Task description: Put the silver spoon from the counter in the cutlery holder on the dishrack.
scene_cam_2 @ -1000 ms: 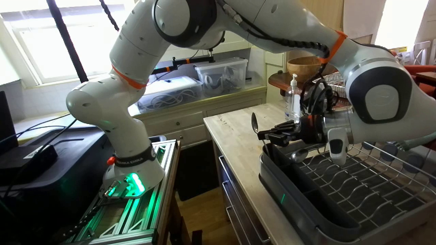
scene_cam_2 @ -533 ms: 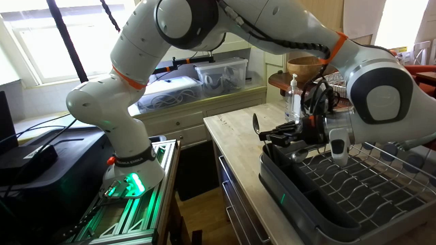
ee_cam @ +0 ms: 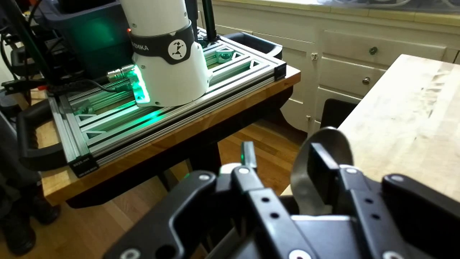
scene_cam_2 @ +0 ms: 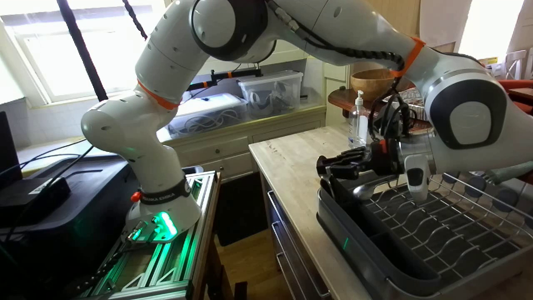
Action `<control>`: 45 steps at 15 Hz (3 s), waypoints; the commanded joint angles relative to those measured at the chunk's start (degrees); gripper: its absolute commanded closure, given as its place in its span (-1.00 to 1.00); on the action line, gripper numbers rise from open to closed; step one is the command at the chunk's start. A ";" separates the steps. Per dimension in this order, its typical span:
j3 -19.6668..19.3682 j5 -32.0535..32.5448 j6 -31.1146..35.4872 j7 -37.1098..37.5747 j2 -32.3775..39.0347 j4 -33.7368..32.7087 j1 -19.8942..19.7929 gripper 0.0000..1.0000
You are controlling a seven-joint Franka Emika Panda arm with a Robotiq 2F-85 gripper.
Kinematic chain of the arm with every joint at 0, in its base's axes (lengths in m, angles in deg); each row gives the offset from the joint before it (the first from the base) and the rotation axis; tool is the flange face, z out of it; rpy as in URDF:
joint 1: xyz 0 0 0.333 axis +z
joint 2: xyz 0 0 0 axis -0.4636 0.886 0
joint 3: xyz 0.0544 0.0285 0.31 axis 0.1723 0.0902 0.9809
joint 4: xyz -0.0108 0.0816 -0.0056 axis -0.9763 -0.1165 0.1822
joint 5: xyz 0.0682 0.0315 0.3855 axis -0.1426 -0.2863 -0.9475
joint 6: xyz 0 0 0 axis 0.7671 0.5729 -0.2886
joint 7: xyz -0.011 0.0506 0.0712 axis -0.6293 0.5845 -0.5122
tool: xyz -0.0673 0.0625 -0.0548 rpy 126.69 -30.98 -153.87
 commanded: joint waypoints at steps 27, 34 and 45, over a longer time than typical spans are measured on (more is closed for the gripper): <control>4.64 17.55 33.65 2.69 -23.72 14.02 14.32 -1.00; 8.35 18.54 61.95 0.27 -31.29 28.32 15.84 -1.00; 12.33 14.77 88.44 -4.75 -38.40 47.37 15.68 -1.00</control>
